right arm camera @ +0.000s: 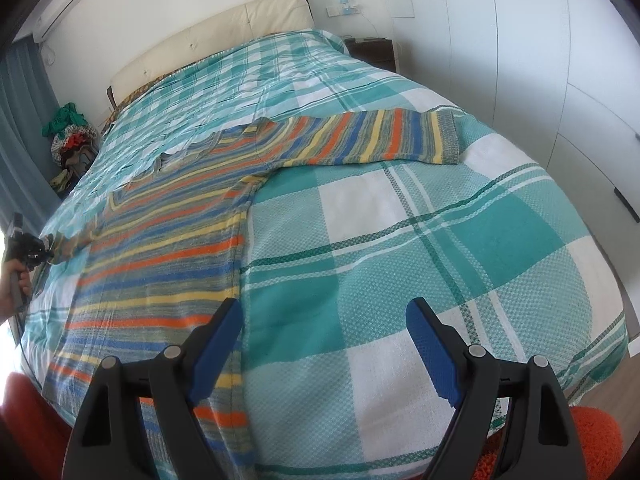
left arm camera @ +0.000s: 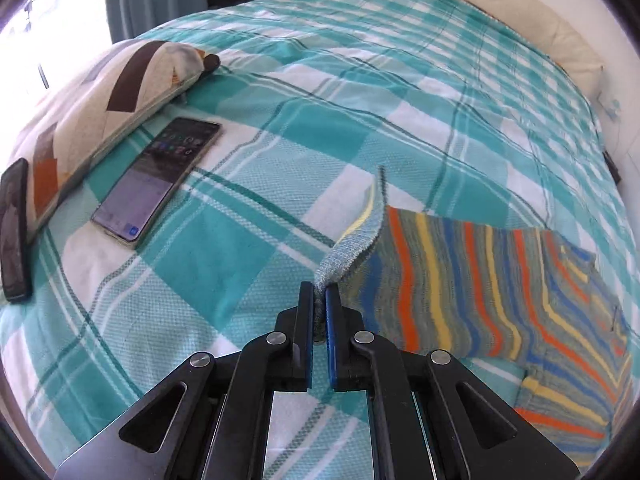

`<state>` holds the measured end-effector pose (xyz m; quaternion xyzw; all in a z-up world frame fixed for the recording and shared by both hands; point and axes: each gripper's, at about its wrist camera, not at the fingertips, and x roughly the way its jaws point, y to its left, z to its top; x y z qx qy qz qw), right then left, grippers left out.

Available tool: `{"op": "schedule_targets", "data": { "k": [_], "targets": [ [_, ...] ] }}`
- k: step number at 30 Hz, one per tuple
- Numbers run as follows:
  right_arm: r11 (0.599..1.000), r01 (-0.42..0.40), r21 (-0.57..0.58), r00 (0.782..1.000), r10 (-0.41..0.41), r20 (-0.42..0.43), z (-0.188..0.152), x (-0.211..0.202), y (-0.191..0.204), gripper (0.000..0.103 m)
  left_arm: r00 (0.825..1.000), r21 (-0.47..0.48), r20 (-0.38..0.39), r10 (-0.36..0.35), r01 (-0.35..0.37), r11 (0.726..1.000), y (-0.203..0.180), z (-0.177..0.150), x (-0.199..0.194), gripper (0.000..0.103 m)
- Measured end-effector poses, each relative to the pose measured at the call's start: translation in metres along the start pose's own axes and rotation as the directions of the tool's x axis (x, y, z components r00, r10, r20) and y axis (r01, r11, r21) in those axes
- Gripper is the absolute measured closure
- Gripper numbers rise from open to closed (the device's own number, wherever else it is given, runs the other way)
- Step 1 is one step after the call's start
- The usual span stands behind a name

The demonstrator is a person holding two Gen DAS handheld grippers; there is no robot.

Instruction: Fold small clothes

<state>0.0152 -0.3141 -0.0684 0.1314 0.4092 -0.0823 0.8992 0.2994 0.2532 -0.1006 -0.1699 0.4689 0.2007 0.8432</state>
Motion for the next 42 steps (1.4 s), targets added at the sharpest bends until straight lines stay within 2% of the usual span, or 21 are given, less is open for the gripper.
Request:
{"op": "schedule_targets", "data": {
  "k": [3, 6, 9, 14, 18, 21, 23, 24, 26, 27, 29, 31, 32, 33, 34, 36, 38, 40, 42],
  "targets": [
    [1.000, 0.011, -0.019, 1.000, -0.011, -0.012, 0.000, 0.003, 0.004, 0.020, 1.000, 0.008, 0.001, 0.026, -0.026, 1.000, 0.004, -0.001, 0.005, 0.100],
    [0.999, 0.020, -0.030, 1.000, -0.020, -0.016, 0.000, 0.006, 0.007, 0.020, 0.999, -0.042, -0.030, 0.018, -0.019, 0.999, 0.017, -0.003, 0.017, 0.101],
    [0.999, 0.027, -0.038, 0.999, -0.028, -0.022, -0.001, 0.008, 0.009, 0.020, 0.997, -0.119, -0.073, -0.022, 0.013, 0.993, 0.035, -0.009, 0.031, 0.101],
    [0.998, 0.040, -0.050, 0.999, -0.041, -0.034, -0.003, 0.011, 0.009, 0.020, 0.993, -0.189, -0.079, -0.087, 0.071, 0.979, 0.048, -0.012, 0.037, 0.101],
    [0.998, 0.044, -0.042, 0.998, -0.046, -0.038, -0.003, 0.013, 0.007, 0.020, 0.979, -0.261, -0.092, -0.183, 0.154, 0.953, 0.062, -0.012, 0.041, 0.098],
    [0.998, 0.045, -0.044, 0.998, -0.047, -0.034, -0.004, 0.012, 0.006, 0.020, 0.976, -0.309, -0.088, -0.201, 0.166, 0.937, 0.076, -0.011, 0.033, 0.091],
    [0.998, 0.048, -0.048, 0.998, -0.050, -0.031, -0.004, 0.011, 0.007, 0.020, 0.977, -0.295, -0.082, -0.198, 0.166, 0.941, 0.079, -0.011, 0.023, 0.075],
    [0.998, 0.047, -0.049, 0.998, -0.048, -0.031, -0.003, 0.012, 0.007, 0.020, 0.978, -0.274, -0.072, -0.197, 0.170, 0.947, 0.077, -0.010, 0.016, 0.072],
    [0.998, 0.046, -0.051, 0.998, -0.048, -0.030, -0.003, 0.012, 0.008, 0.020, 0.981, -0.200, -0.033, -0.191, 0.181, 0.963, 0.066, -0.007, 0.003, 0.058],
    [0.998, 0.047, -0.051, 0.998, -0.048, -0.027, -0.003, 0.012, 0.008, 0.020, 0.981, -0.157, -0.010, -0.192, 0.188, 0.970, 0.057, -0.004, -0.003, 0.055],
    [0.997, 0.044, -0.055, 0.999, -0.045, -0.022, -0.002, 0.012, 0.010, 0.020, 0.976, -0.077, 0.028, -0.215, 0.216, 0.973, 0.036, 0.004, -0.010, 0.042],
    [0.997, 0.040, -0.064, 0.999, -0.041, -0.018, -0.001, 0.012, 0.013, 0.020, 0.970, -0.015, 0.034, -0.241, 0.241, 0.970, 0.014, 0.015, -0.003, 0.037],
    [0.997, 0.038, -0.070, 0.999, -0.039, -0.016, -0.001, 0.011, 0.014, 0.020, 0.972, -0.002, 0.021, -0.234, 0.234, 0.972, 0.008, 0.021, 0.006, 0.034],
    [0.996, 0.039, -0.076, 0.999, -0.040, -0.014, -0.001, 0.011, 0.016, 0.020, 0.981, -0.011, 0.002, -0.194, 0.194, 0.981, 0.007, 0.024, 0.019, 0.034],
    [0.996, 0.041, -0.081, 0.999, -0.042, -0.013, -0.001, 0.011, 0.017, 0.020, 0.992, -0.038, -0.024, -0.126, 0.125, 0.991, 0.011, 0.025, 0.033, 0.034],
    [0.996, 0.047, -0.081, 0.999, -0.048, -0.009, -0.002, 0.010, 0.018, 0.020, 0.996, -0.115, -0.083, -0.013, 0.003, 0.993, 0.033, 0.017, 0.055, 0.039],
    [0.996, 0.058, -0.067, 0.998, -0.058, 0.000, -0.002, 0.006, 0.015, 0.020, 0.999, -0.140, -0.047, -0.011, 0.004, 0.990, 0.048, 0.011, 0.049, 0.039],
    [0.996, 0.072, -0.045, 0.997, -0.072, 0.008, -0.002, 0.004, 0.009, 0.020, 0.999, -0.089, -0.048, 0.022, -0.026, 0.996, 0.050, 0.002, 0.034, 0.038],
    [0.996, 0.088, -0.028, 0.996, -0.088, 0.000, -0.001, 0.004, 0.004, 0.020, 0.999, -0.023, -0.033, -0.019, 0.018, 1.000, 0.046, -0.012, 0.008, 0.038]
  ]
}}
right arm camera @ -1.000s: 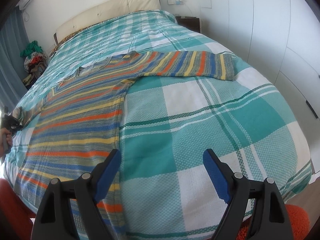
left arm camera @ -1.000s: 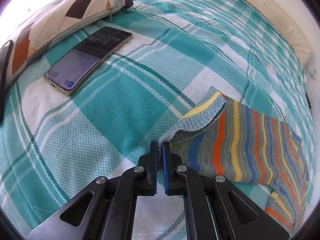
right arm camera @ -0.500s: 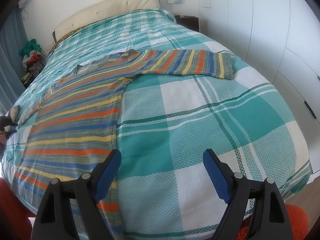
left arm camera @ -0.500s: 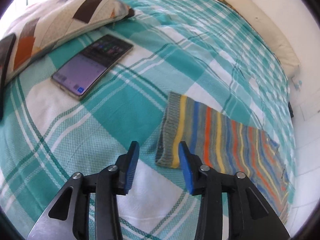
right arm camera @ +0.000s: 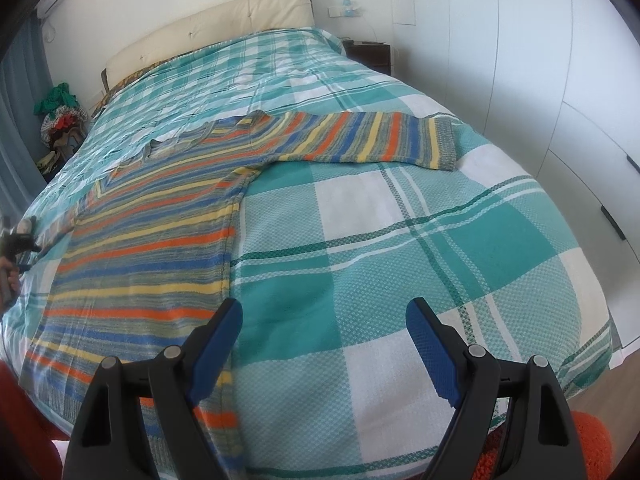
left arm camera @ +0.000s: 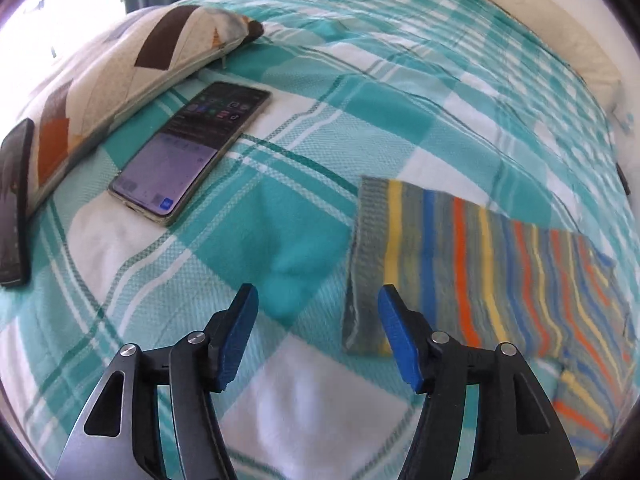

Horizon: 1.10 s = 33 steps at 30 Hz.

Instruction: Fold small clothes

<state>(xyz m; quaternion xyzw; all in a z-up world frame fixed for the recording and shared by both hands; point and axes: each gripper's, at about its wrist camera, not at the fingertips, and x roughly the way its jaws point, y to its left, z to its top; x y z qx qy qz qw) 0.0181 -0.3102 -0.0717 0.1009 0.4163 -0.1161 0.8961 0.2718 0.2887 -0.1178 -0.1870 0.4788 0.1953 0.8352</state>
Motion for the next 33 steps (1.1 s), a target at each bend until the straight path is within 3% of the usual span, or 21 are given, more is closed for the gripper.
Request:
{"op": "schedule_targets", "data": {
  "k": [2, 4, 8, 10, 12, 15, 18, 21, 26, 30, 33],
  "targets": [
    [1.000, -0.007, 0.002, 1.000, 0.007, -0.016, 0.004, 0.002, -0.001, 0.020, 0.998, 0.112, 0.014, -0.060, 0.058, 0.992, -0.016, -0.025, -0.034, 0.038],
    [0.999, -0.041, -0.019, 0.999, 0.040, -0.027, 0.010, 0.002, 0.005, 0.020, 0.988, 0.233, -0.007, -0.156, 0.153, 0.960, -0.041, -0.058, -0.067, 0.037],
    [0.973, -0.191, -0.128, 0.978, 0.178, -0.108, 0.024, -0.001, 0.041, 0.020, 0.942, 0.451, -0.118, -0.315, 0.334, 0.828, -0.098, -0.144, -0.118, 0.033],
    [0.945, -0.269, -0.189, 0.956, 0.237, -0.174, 0.023, -0.004, 0.066, 0.020, 0.925, 0.524, -0.192, -0.328, 0.380, 0.763, -0.117, -0.190, -0.128, 0.033],
    [0.911, -0.332, -0.246, 0.926, 0.266, -0.267, 0.014, -0.001, 0.090, 0.020, 0.923, 0.571, -0.256, -0.287, 0.384, 0.725, -0.126, -0.230, -0.126, 0.034],
    [0.885, -0.362, -0.294, 0.897, 0.245, -0.367, -0.014, 0.012, 0.107, 0.022, 0.937, 0.609, -0.297, -0.184, 0.335, 0.719, -0.116, -0.272, -0.114, 0.039],
    [0.897, -0.289, -0.336, 0.875, 0.105, -0.473, -0.052, 0.036, 0.104, 0.035, 0.960, 0.669, -0.244, -0.139, 0.270, 0.692, -0.107, -0.287, -0.124, 0.038],
    [0.895, -0.260, -0.363, 0.884, 0.069, -0.463, -0.067, 0.033, 0.102, 0.035, 0.958, 0.658, -0.257, -0.124, 0.267, 0.704, -0.100, -0.287, -0.127, 0.038],
    [0.889, -0.240, -0.389, 0.851, 0.001, -0.525, -0.072, 0.026, 0.104, 0.035, 0.957, 0.667, -0.276, -0.090, 0.258, 0.698, -0.095, -0.293, -0.139, 0.038],
    [0.872, -0.237, -0.429, 0.844, -0.034, -0.535, -0.067, 0.009, 0.097, 0.035, 0.946, 0.640, -0.296, -0.132, 0.299, 0.708, -0.090, -0.285, -0.160, 0.039],
    [0.881, -0.215, -0.421, 0.866, -0.027, -0.499, -0.049, -0.005, 0.082, 0.035, 0.954, 0.619, -0.226, -0.195, 0.296, 0.728, -0.095, -0.270, -0.182, 0.030]
  ]
}}
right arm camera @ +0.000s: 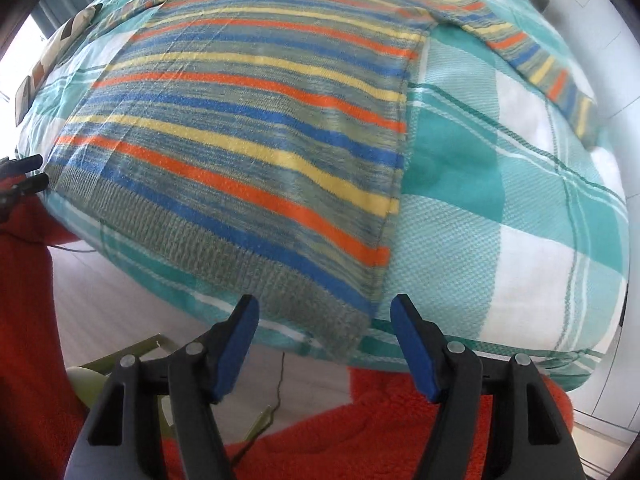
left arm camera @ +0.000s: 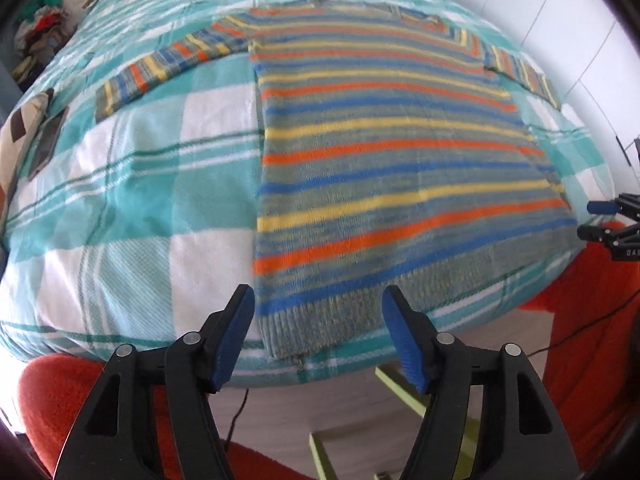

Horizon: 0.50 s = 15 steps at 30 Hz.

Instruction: Fold small clothes

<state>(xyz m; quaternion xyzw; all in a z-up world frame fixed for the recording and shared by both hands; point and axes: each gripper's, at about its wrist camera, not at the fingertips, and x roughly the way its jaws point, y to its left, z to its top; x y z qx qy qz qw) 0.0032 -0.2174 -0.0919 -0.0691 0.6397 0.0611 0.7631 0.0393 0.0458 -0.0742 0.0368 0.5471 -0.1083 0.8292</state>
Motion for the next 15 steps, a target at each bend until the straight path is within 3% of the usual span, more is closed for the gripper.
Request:
{"op": "schedule_targets", "data": {
  "k": [4, 8, 12, 15],
  "targets": [
    [0.996, 0.002, 0.092, 0.993, -0.013, 0.121, 0.016, -0.031, -0.033, 0.035, 0.986, -0.050, 0.166, 0.011, -0.003, 0.999, 0.008, 0.042, -0.025, 0.015],
    [0.980, -0.054, 0.193, 0.973, 0.008, 0.230, 0.036, -0.048, -0.061, 0.035, 0.966, -0.082, 0.256, 0.031, -0.010, 0.997, 0.007, 0.070, -0.021, 0.013],
    [0.966, -0.107, 0.236, 0.951, 0.030, 0.308, 0.060, -0.045, -0.066, 0.035, 0.975, -0.093, 0.222, 0.023, -0.002, 0.996, 0.006, 0.084, 0.020, 0.013],
    [0.956, -0.165, 0.243, 0.942, 0.079, 0.327, 0.071, -0.025, -0.057, 0.035, 0.991, -0.053, 0.126, 0.041, -0.034, 0.998, -0.005, 0.069, 0.060, 0.012]
  ]
}}
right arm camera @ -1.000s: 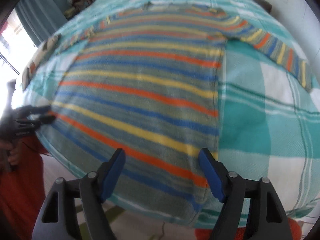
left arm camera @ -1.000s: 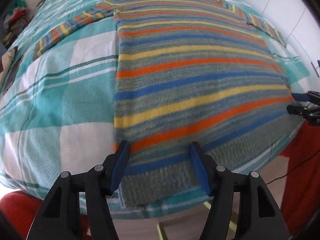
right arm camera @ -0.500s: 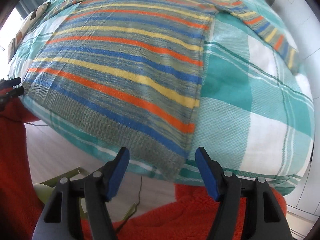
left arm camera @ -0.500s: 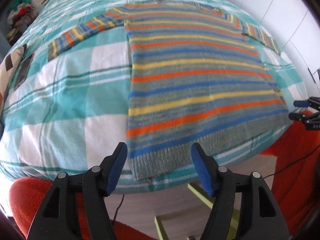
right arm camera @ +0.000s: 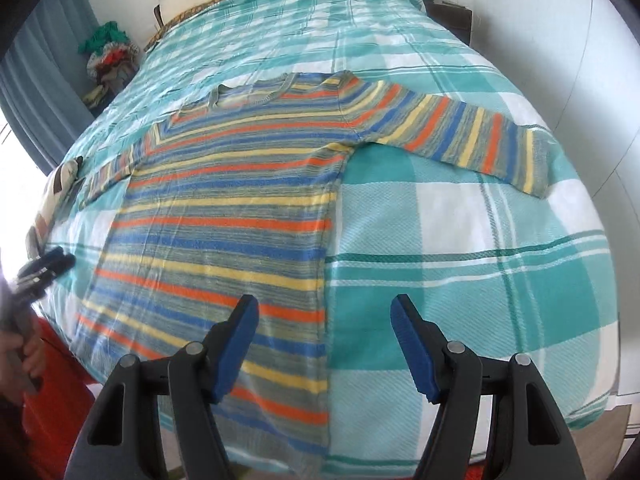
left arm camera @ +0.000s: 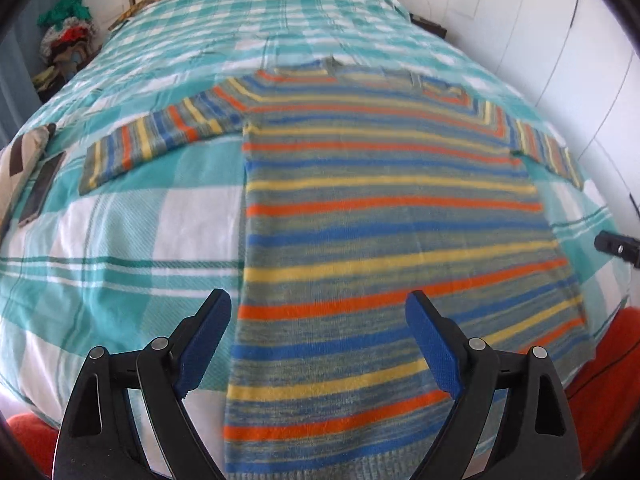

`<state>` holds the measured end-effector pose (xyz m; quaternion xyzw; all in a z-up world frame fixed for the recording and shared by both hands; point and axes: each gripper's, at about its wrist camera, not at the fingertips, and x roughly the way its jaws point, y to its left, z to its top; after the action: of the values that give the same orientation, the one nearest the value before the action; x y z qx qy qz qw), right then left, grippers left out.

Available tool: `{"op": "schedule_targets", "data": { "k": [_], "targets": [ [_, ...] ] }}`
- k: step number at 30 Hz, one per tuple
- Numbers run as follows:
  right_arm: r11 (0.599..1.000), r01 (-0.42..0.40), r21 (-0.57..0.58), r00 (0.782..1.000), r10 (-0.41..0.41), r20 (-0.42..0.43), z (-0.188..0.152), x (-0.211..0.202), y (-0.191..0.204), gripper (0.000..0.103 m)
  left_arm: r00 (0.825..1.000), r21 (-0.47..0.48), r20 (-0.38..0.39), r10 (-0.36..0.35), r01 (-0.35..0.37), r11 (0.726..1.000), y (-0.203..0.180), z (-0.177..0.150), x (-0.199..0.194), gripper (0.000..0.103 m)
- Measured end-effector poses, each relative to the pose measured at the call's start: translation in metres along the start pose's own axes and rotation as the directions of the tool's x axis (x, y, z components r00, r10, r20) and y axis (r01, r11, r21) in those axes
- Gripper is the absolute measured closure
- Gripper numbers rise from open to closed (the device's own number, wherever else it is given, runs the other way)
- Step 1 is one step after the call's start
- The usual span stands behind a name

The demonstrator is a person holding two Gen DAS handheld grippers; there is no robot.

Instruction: Fold small clothes

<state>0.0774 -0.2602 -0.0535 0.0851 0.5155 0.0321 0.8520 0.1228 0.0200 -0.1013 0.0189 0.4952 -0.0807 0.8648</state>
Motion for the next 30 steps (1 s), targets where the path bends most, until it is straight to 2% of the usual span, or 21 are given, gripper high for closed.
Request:
{"op": "schedule_targets", "data": {
  "k": [2, 4, 6, 9, 11, 14, 16, 18, 20, 25, 27, 28, 29, 30],
  "targets": [
    [1.000, 0.000, 0.025, 0.999, 0.001, -0.047, -0.006, 0.023, -0.003, 0.035, 0.993, 0.050, -0.103, 0.048, -0.043, 0.998, -0.004, -0.020, 0.029, 0.012],
    [0.999, 0.009, 0.050, 0.995, -0.003, -0.105, -0.018, 0.043, -0.011, 0.035, 0.997, 0.063, -0.054, 0.054, -0.050, 0.997, -0.004, -0.031, 0.025, 0.010],
    [0.998, 0.013, 0.065, 0.990, -0.004, -0.142, -0.029, 0.050, -0.018, 0.035, 0.996, 0.072, -0.065, 0.054, -0.049, 0.996, -0.003, -0.028, 0.015, 0.008],
    [0.995, -0.028, 0.094, 0.996, 0.036, -0.084, -0.025, 0.034, -0.035, 0.035, 0.999, 0.019, 0.017, 0.048, -0.048, 0.999, 0.006, -0.019, -0.005, 0.008],
    [0.988, -0.041, 0.151, 0.999, 0.042, 0.001, -0.006, 0.017, -0.062, 0.035, 0.997, -0.029, 0.070, 0.045, -0.043, 0.999, 0.015, -0.013, -0.014, 0.008],
    [0.955, -0.040, 0.294, 0.989, -0.004, 0.147, 0.034, -0.008, -0.121, 0.035, 0.992, -0.091, 0.107, 0.070, -0.060, 0.994, 0.029, -0.009, -0.016, 0.008],
    [0.918, -0.010, 0.397, 0.978, -0.075, 0.197, 0.059, -0.016, -0.168, 0.035, 0.990, -0.119, 0.112, 0.088, -0.075, 0.990, 0.038, -0.009, -0.013, 0.008],
    [0.872, 0.007, 0.490, 0.971, -0.124, 0.206, 0.077, -0.013, -0.211, 0.035, 0.988, -0.134, 0.103, 0.113, -0.099, 0.986, 0.045, -0.011, -0.008, 0.008],
    [0.842, 0.014, 0.539, 0.975, -0.130, 0.178, 0.093, 0.002, -0.241, 0.035, 0.988, -0.146, 0.086, 0.130, -0.116, 0.982, 0.050, -0.012, -0.003, 0.008],
    [0.824, 0.022, 0.567, 0.988, -0.104, 0.113, 0.108, 0.046, -0.271, 0.035, 0.988, -0.177, 0.056, 0.145, -0.133, 0.975, 0.057, -0.012, 0.008, 0.008],
    [0.814, 0.007, 0.581, 0.988, -0.094, 0.120, 0.109, 0.056, -0.271, 0.044, 0.989, -0.192, 0.041, 0.140, -0.130, 0.973, 0.061, -0.012, 0.012, 0.008],
    [0.817, 0.025, 0.576, 0.990, -0.099, 0.098, 0.108, 0.058, -0.272, 0.077, 0.990, -0.201, 0.036, 0.136, -0.126, 0.972, 0.063, -0.012, 0.013, 0.008],
    [0.812, 0.058, 0.581, 0.990, -0.120, 0.069, 0.109, 0.060, -0.273, 0.101, 0.991, -0.210, 0.033, 0.132, -0.122, 0.970, 0.065, -0.011, 0.013, 0.008],
    [0.806, 0.069, 0.587, 0.987, -0.141, 0.077, 0.111, 0.056, -0.270, 0.101, 0.991, -0.218, 0.034, 0.128, -0.118, 0.969, 0.066, -0.012, 0.013, 0.008]
  ]
}}
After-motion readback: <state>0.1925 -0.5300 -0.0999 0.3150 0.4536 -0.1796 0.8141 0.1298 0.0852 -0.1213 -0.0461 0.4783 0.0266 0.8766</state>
